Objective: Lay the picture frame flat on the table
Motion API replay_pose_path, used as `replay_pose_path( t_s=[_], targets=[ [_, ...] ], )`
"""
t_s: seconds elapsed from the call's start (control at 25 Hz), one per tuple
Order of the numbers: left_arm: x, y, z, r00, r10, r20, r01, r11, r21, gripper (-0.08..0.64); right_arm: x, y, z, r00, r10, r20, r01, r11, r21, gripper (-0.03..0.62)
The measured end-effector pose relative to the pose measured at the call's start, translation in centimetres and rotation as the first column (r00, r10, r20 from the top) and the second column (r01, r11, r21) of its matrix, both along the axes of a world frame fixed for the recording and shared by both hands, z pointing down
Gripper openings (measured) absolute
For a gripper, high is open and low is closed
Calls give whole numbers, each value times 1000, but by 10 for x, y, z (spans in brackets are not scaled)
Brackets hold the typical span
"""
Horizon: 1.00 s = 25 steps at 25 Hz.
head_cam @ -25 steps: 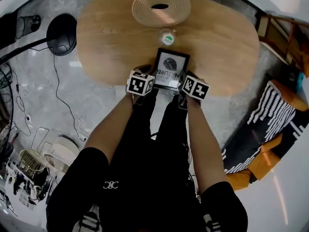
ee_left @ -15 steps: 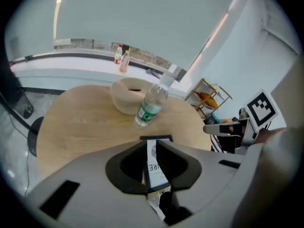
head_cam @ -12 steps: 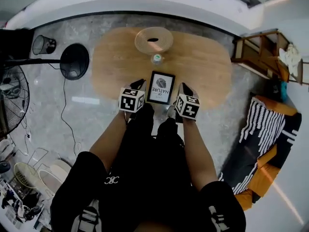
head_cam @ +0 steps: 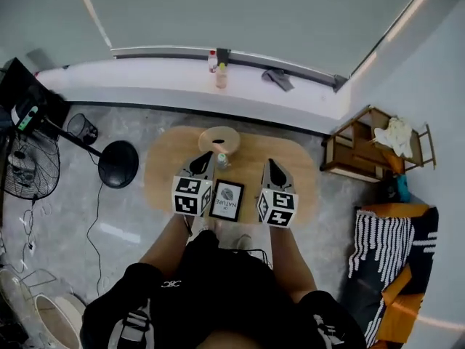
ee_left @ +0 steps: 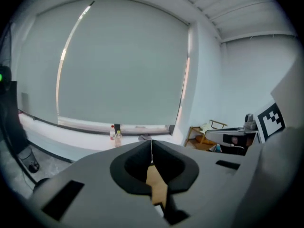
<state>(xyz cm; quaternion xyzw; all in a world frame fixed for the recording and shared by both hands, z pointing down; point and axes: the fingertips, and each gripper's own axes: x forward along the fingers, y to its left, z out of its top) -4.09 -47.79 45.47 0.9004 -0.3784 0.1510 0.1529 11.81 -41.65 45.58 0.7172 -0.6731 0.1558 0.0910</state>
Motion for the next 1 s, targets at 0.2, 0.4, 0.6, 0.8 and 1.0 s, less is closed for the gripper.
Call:
replay_pose_path(
  t_s=[0.2,0.4,0.6,0.8,1.0],
  targets=[
    [10,16,-86,999,-32,-42,37,992,117,22,21,13,-98,1000,-5,-3,5,986,164,14],
    [25,26,-149,998,-47,-41,56,968,244,23,43,12,-169,999,-40,-1,38,961,273,14],
    [28,42,-173,998,-53,-39,62,958,281,23,38,15,-207,997,-58,-41,69,936,344,14],
    [31,46,-188,996,-67,-59,82,949,304,23,39,22,-206,997,-71,-39,80,931,356,14],
    [33,40,-191,996,-71,-47,82,946,312,23,47,25,-208,998,-56,-43,68,928,366,14]
  ],
)
